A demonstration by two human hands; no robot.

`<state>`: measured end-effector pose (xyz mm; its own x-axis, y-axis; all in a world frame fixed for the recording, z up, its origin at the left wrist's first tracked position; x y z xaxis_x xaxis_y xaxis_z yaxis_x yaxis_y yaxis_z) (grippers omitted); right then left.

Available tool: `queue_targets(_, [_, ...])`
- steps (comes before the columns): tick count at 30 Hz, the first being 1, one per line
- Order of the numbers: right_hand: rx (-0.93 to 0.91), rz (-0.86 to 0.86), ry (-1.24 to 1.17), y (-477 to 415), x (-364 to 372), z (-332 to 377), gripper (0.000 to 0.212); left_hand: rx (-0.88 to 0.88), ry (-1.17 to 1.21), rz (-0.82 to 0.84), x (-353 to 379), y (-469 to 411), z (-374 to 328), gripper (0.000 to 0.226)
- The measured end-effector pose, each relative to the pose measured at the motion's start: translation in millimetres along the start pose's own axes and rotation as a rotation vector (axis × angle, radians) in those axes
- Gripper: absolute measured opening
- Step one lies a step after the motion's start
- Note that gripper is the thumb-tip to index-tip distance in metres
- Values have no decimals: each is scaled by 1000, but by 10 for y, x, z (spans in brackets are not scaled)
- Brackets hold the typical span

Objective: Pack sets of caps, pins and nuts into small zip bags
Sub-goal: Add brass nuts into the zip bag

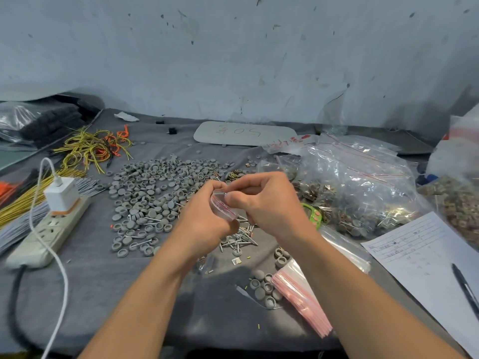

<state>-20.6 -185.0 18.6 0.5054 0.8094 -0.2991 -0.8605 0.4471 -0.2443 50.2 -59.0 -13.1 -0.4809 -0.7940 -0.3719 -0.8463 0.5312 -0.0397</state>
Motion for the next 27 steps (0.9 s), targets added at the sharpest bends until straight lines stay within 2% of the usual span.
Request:
queue_targets(4, [23,-168,-80,-88,-190,-55,16,-39,146,-12,-38,-14,36,59])
queue_targets(6, [83,-223,-41,-163,-307,-164,17,-83,244,-24,-95,-24,64,60])
queue_targets(10, [192,-90,402,-310,-314,-517,29,-94,359,-183,-267,-54,90,57])
queue_targets(13, [223,44,680,-350,-238,-709,43,-30,253,-358,-402,-40,86,59])
queue_targets(16, [203,144,851,-374,-174,-776,43,11,-18,-440,-453,-27,64,56])
queue_targets(19, [163,137,941,-391,-133,-794,30,-3,-255,-387,-364,-39,61,54])
queue_targets(23, [173,100,960,-377,-114,-788,12,-35,-299,-296,-271,-62,101,58])
queue_targets(27, [199,125,979,-368,-99,-777,14,-38,-303,-283,-280,-69,111,58])
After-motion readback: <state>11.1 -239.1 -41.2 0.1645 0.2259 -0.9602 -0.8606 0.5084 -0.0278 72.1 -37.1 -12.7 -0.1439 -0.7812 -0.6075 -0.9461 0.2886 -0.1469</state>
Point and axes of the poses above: each hand's wrist, its own y-axis away from the middle knuckle, its own x-axis out of the palm, z = x × y, the point moved 6 cm from there along -y, towards the middle knuckle, and after that the axes turned 4 degrees about -x, right-handed, at the moved point
